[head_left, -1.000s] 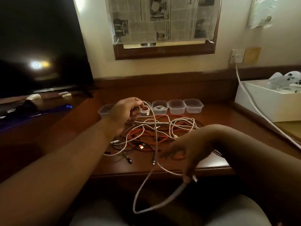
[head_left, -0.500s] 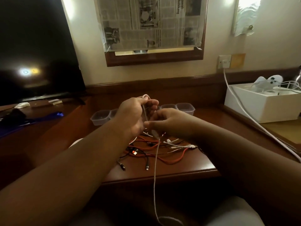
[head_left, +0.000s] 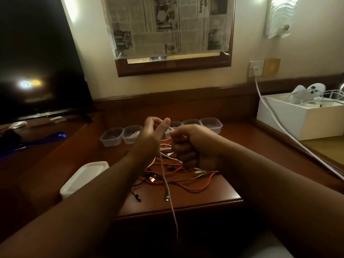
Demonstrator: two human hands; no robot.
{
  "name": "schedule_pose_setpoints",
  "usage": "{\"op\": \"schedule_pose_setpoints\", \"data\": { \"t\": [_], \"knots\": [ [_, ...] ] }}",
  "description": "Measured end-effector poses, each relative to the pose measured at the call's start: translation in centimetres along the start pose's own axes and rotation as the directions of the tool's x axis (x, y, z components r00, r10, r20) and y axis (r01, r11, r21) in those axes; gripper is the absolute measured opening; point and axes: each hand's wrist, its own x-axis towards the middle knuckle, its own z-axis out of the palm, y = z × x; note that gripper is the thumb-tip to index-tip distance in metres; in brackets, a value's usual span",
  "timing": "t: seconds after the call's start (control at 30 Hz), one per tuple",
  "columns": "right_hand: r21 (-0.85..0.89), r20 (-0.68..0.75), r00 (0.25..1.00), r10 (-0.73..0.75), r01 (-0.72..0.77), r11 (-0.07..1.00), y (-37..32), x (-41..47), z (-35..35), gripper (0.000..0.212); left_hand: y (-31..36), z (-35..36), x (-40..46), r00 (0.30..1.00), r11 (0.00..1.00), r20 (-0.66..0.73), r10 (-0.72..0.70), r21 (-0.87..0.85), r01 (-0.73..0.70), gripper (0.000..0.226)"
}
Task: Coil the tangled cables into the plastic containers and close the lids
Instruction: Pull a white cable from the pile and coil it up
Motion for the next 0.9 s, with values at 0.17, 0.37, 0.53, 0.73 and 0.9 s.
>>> {"op": "schedule_pose_setpoints", "data": {
  "t": [0.17,0.37,0.53,0.73,0.9],
  "knots": [
    [0.423,0.145,0.973,-0.177,0.101,0.901,-1.0,0.7,-0.2,0.028,-0.8,1.9,-0.9,0.968,0.914,0.231,-0.093,-0.365,0.175,0.026],
    [0.181,-0.162,0.861,-0.482,0.506,0.843,-2.9,1.6,-1.5,0.028,-1.2,2.6,-1.5,0.920,0.837,0.332,-0.207,-0.427,0.342,0.027],
    [-0.928,0.031,0.732,-0.681,0.274,0.252,-2.5,2.6,-3.3,0.018,-0.8,1.3,-2.0,0.899,0.953,0.402,-0.175,-0.160,0.257,0.023],
    [-0.965,-0.033,0.961,-0.275,0.041,0.257,-0.5,3.6,-2.8,0.021,-1.0,-1.8,-0.6,0.965,0.933,0.258,0.050,0.332,-0.137,0.009],
    [-0.285,0.070,0.997,0.038,-0.016,0.958,0.1,3.5,-2.3,0.047,-2.2,-1.9,0.3,0.996,0.988,0.086,-0.017,-0.151,0.030,0.015]
  ]
}}
